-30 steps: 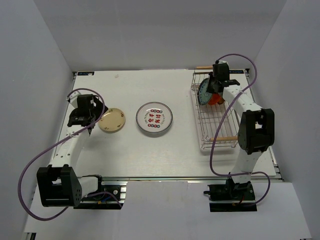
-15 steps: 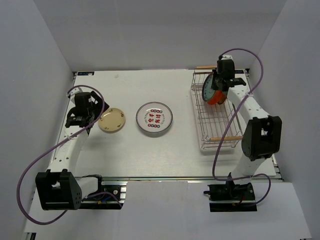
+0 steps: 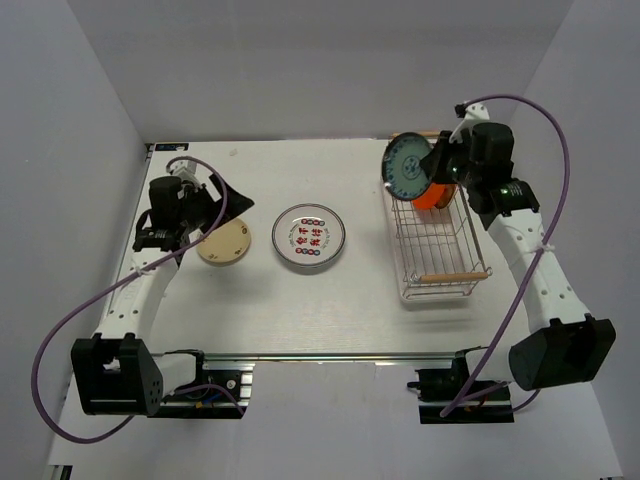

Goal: Unload the plates from the dish rack

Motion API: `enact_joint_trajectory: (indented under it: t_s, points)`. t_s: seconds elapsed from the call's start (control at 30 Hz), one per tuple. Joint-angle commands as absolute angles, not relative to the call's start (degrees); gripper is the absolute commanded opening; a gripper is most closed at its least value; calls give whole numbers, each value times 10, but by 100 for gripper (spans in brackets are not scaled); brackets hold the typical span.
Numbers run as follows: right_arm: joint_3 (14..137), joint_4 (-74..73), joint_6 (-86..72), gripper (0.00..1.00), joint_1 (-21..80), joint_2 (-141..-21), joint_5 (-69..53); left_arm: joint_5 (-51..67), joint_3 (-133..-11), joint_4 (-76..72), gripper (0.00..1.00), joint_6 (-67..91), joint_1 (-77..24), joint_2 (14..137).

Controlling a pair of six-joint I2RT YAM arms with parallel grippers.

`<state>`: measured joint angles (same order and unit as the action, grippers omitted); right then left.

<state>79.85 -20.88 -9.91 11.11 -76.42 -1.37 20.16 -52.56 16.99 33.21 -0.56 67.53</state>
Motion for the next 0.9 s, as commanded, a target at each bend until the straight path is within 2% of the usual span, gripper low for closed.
enact_joint_trajectory:
  t_s: [0.0, 0.2, 0.33, 0.5, 0.6, 0.63, 0.77, 0.87]
  points:
    - [757, -184, -134, 0, 125, -756, -234, 399, -524, 61, 98, 341, -14, 692]
    - [701, -89, -228, 0, 198, -800, -380, 481, -525, 4, 98, 345, -53, 743]
    - [700, -35, -285, 0, 242, -849, -457, 481, -515, 5, 98, 338, -76, 763]
    - [679, 26, -346, 0, 265, -872, -461, 471, -501, 21, 98, 323, -104, 773]
    - [671, 39, -369, 2, 283, -882, -451, 465, -500, 21, 78, 324, -117, 773]
    - [666, 55, -375, 3, 286, -885, -447, 462, -501, 24, 56, 326, -122, 773]
    - [638, 73, -389, 7, 296, -875, -419, 464, -501, 28, 22, 330, -122, 771]
    - [625, 62, -379, 12, 296, -863, -395, 454, -495, 28, 0, 337, -122, 755]
